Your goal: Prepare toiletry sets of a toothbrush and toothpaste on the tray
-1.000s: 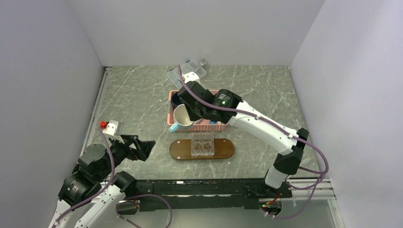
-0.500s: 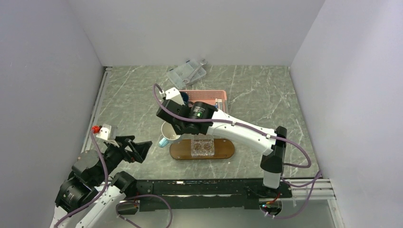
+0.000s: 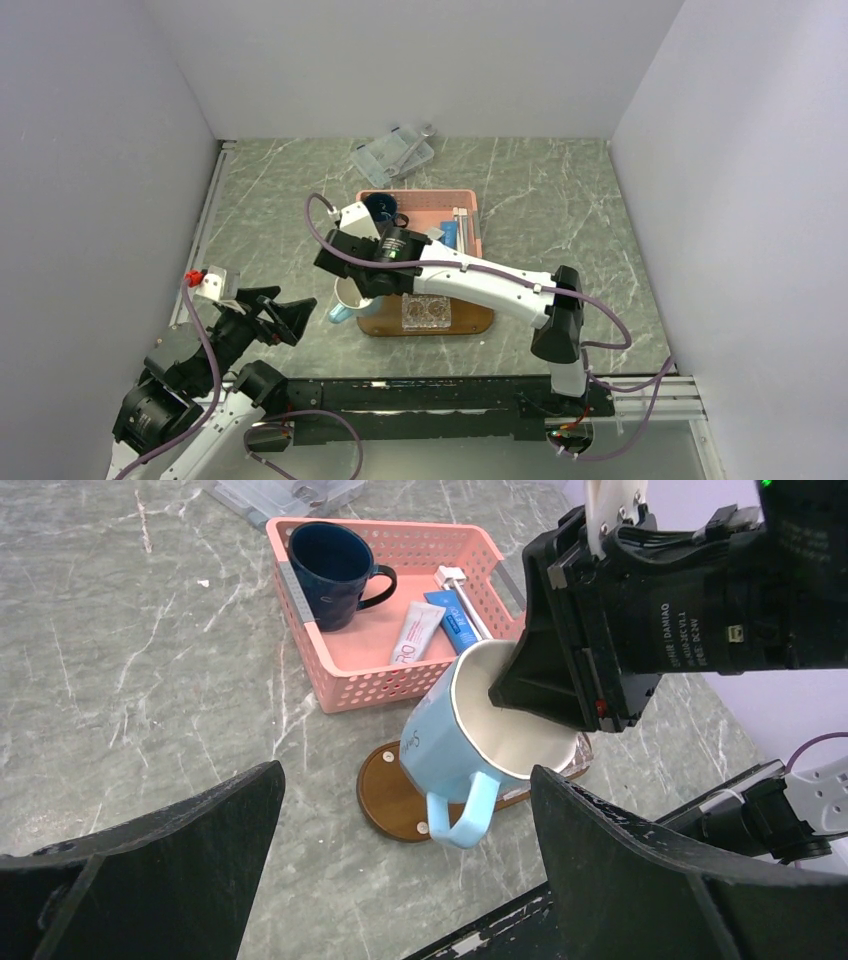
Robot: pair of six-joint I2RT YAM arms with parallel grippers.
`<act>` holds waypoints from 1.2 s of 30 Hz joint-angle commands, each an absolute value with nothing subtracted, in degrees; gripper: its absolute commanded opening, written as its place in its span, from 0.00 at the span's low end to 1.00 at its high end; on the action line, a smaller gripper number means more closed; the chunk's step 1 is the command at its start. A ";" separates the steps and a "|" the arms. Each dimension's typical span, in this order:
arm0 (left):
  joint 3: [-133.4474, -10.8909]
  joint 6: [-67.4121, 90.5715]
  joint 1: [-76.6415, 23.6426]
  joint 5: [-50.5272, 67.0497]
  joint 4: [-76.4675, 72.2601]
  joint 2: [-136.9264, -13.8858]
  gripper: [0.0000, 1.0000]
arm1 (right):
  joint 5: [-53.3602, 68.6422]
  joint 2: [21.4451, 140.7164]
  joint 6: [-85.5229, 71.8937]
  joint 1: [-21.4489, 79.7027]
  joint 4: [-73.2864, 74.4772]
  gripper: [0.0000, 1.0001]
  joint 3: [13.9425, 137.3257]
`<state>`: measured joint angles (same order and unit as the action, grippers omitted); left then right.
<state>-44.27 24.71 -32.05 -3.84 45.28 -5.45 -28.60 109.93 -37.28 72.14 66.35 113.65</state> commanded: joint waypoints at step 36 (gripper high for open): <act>-44.47 24.96 -31.75 -3.98 43.64 -6.41 0.99 | -24.23 102.76 -44.38 67.04 45.65 0.00 90.54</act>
<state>-44.27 24.73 -32.05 -3.88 45.28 -5.48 -23.94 107.44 -43.11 67.46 49.89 90.74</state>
